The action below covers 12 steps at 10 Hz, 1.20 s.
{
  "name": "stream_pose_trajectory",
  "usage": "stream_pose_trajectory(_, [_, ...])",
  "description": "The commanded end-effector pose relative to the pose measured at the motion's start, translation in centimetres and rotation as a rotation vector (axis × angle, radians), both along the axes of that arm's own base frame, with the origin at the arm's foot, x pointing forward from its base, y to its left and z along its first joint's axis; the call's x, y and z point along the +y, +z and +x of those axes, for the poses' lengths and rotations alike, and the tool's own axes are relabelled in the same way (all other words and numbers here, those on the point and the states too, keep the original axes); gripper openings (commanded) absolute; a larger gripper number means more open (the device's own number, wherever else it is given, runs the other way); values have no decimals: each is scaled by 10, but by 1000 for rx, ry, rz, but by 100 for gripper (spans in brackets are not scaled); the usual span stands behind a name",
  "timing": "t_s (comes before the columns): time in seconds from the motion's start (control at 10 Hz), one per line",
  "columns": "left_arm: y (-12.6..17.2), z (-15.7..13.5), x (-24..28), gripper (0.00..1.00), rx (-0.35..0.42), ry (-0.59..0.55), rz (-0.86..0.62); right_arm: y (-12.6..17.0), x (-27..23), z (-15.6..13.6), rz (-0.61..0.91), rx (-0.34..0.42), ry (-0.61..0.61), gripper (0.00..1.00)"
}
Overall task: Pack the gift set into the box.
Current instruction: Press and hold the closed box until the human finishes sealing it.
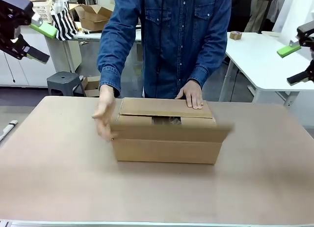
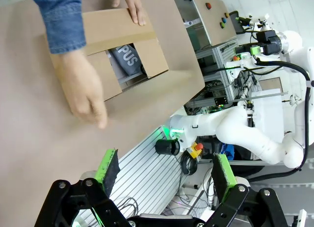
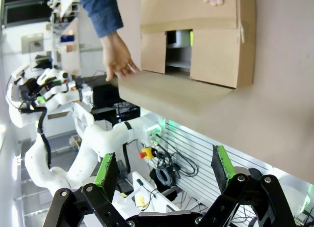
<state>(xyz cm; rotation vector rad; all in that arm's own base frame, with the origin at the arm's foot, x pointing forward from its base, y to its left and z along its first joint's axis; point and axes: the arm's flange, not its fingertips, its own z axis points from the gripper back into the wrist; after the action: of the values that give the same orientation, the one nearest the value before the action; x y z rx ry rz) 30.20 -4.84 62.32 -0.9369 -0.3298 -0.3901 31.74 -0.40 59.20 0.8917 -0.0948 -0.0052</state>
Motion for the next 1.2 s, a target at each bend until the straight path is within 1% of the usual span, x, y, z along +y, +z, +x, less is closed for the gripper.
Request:
stream_pose_trajectory(0.0, [0,-1,-1,100,0,-1,-22,-4,-1,1,-10,-26,9,100])
stream_pose_trajectory(1.1, [0,-1,-1,100,0,-1,-22,-4,-1,1,-10,-26,9,100])
